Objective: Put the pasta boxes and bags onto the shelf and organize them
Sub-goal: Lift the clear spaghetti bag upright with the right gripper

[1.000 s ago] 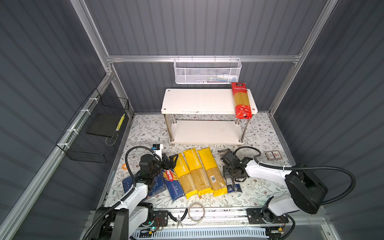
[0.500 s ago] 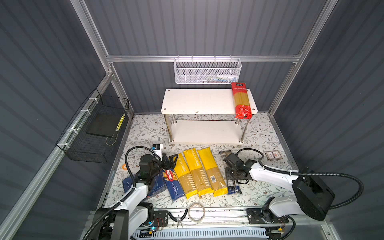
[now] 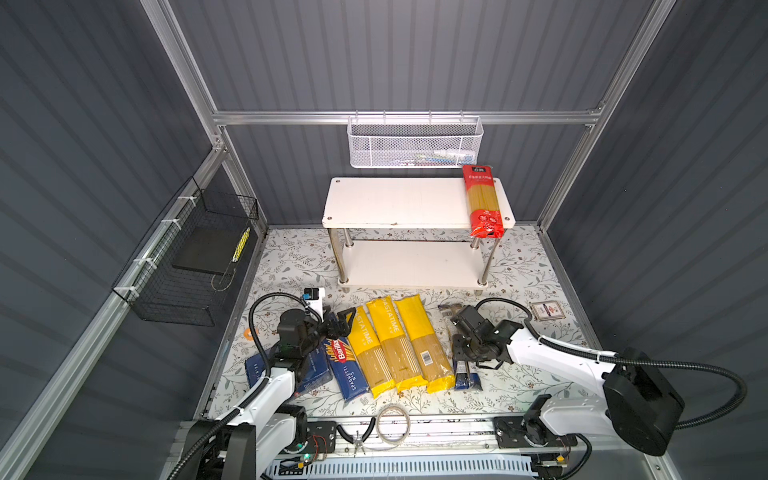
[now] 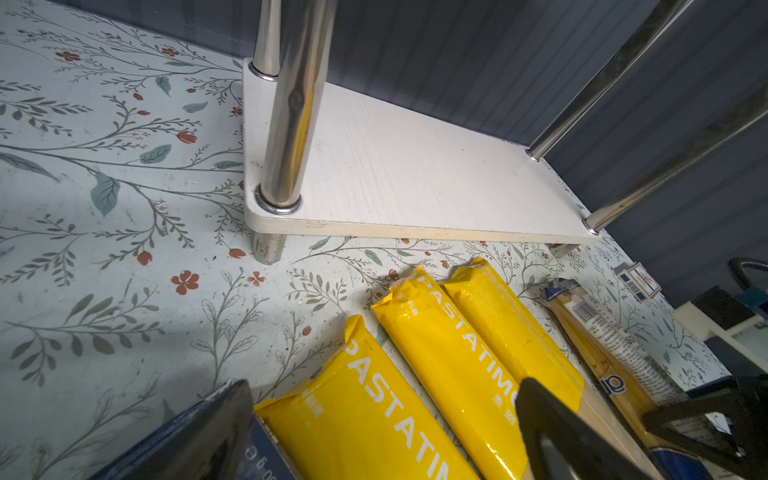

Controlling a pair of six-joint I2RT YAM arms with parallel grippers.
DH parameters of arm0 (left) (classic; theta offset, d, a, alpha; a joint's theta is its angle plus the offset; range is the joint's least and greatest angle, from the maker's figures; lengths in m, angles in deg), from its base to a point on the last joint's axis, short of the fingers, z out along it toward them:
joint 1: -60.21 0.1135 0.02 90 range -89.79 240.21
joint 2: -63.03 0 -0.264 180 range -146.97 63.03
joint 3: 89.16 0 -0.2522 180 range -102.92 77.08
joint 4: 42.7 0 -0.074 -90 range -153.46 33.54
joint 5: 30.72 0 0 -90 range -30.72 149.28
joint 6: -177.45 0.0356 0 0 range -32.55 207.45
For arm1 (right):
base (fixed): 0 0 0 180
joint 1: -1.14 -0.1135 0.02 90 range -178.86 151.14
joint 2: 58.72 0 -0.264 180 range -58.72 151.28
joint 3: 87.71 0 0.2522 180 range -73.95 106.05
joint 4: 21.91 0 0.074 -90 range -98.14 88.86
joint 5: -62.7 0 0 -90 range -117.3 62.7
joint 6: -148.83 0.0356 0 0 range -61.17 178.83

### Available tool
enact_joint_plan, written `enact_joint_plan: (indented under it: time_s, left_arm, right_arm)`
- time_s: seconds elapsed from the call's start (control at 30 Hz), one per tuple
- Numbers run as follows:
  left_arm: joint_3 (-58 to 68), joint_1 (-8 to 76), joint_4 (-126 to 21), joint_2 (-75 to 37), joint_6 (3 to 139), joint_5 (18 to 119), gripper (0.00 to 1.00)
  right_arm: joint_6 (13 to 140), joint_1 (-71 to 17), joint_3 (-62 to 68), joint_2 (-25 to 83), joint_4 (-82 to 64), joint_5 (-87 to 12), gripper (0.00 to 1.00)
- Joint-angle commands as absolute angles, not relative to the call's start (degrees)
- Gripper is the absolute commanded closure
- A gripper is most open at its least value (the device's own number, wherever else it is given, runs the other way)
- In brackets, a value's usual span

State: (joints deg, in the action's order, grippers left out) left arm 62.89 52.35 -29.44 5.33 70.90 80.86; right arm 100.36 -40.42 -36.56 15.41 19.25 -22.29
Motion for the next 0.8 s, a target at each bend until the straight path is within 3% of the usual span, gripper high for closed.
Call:
enact_joint_plan:
  time_s: [0.0,0.23,0.77]
  left_arm:
    - [61.70,52.04,-30.53,6.25,72.06,80.45,0.00]
    - [61.70,52.04,-30.71,6.54,72.00,80.44,0.00]
    - [61.26,52.04,-30.68,5.32,71.92,80.55,0.00]
  right_arm:
    - [99.81,-40.17,-35.09,12.11,16.45,-22.68,0.64]
    - [96.22,-40.26,-34.81,8.81,11.56,-28.04,0.69]
    - [94.49,-43.57,-22.50,5.75,16.90,-31.79,0.72]
